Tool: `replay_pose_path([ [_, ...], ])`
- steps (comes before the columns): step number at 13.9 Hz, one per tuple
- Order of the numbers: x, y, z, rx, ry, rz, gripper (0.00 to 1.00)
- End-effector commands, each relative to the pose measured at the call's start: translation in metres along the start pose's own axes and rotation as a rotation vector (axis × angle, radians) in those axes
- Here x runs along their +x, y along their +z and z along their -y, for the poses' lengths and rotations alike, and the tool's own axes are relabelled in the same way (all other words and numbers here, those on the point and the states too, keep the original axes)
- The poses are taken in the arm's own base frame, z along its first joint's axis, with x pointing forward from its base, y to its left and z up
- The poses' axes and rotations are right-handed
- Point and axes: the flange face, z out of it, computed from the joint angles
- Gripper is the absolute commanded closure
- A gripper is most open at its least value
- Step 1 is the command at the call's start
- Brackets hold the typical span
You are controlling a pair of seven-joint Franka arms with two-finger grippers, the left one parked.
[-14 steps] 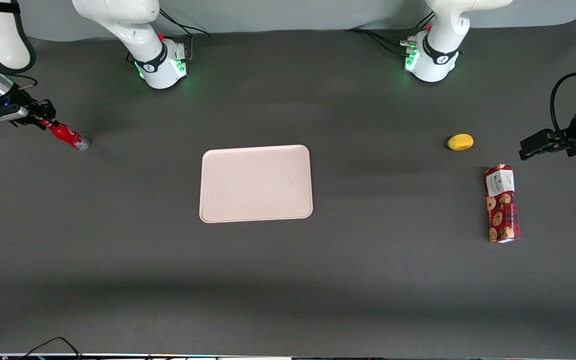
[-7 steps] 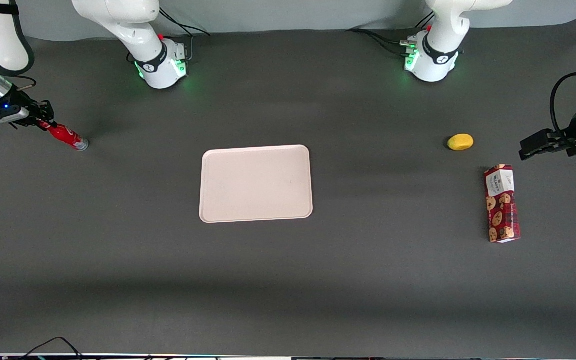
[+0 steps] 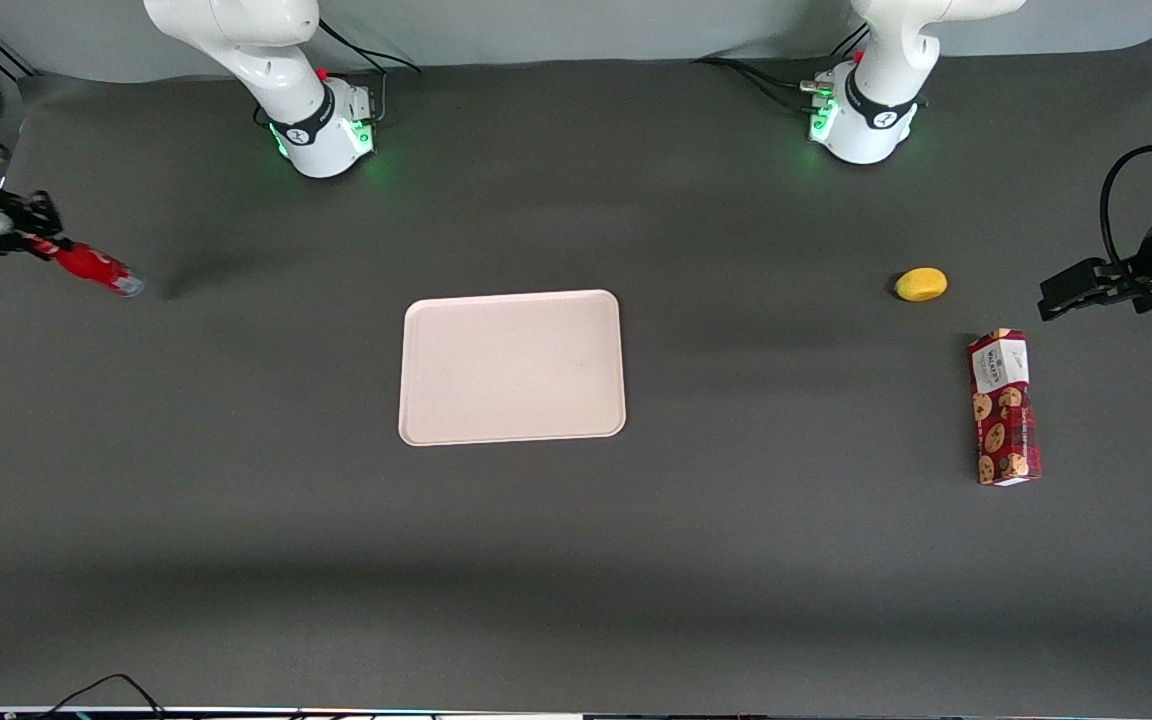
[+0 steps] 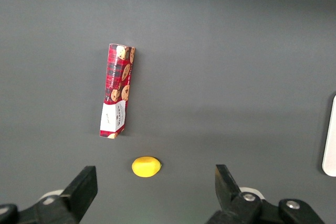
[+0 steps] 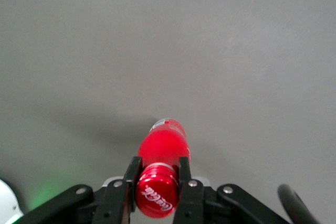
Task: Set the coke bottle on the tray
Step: 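Close the right gripper on the bottle's neck, then lift the bottle and carry it with the right gripper to the tray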
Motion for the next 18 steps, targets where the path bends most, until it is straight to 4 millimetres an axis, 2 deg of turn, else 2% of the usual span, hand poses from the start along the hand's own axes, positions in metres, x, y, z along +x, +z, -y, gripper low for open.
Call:
replay_pose_path([
  [1,0.041,-0.101,0.004,-0.030,-0.023,0.020,1.00],
  [2,0.054,-0.132,0.013,-0.033,-0.022,0.027,1.00],
  [3,0.062,-0.149,0.015,-0.031,-0.014,0.041,1.00],
  [5,0.066,-0.155,0.014,-0.020,-0.008,0.030,1.00],
  [7,0.081,-0.155,0.022,0.006,0.026,-0.004,1.00],
  [11,0.164,-0.157,0.099,0.041,0.132,-0.040,1.00],
  [13,0.206,-0.160,0.148,0.030,0.180,-0.064,1.00],
  [15,0.246,-0.152,0.196,0.029,0.260,-0.086,1.00],
  [18,0.303,-0.128,0.279,0.037,0.382,-0.104,1.00],
])
